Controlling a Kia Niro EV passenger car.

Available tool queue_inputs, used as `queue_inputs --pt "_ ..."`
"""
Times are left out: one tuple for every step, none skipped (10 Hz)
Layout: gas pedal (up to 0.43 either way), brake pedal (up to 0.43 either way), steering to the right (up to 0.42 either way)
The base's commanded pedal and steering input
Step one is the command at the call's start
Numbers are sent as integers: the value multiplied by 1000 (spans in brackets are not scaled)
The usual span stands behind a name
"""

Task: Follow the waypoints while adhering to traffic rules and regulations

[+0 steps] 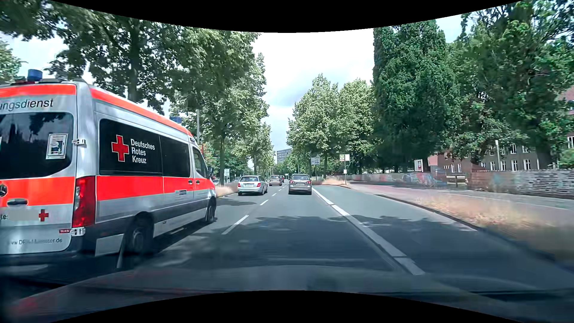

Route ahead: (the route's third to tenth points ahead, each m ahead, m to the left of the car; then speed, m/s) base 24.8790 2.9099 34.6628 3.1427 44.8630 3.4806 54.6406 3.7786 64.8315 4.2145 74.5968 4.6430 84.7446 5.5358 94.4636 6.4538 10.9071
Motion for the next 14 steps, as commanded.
queue_inputs --pt "189 18 0" --pt "189 18 -1" --pt "189 18 -1" --pt "177 18 -1" --pt "177 18 -1" --pt "177 18 -1" --pt "177 18 -1" --pt "177 18 -2" --pt "177 18 -3" --pt "177 18 -4" --pt "169 18 -3" --pt "169 18 -4" --pt "169 18 -4" --pt "169 18 -4"
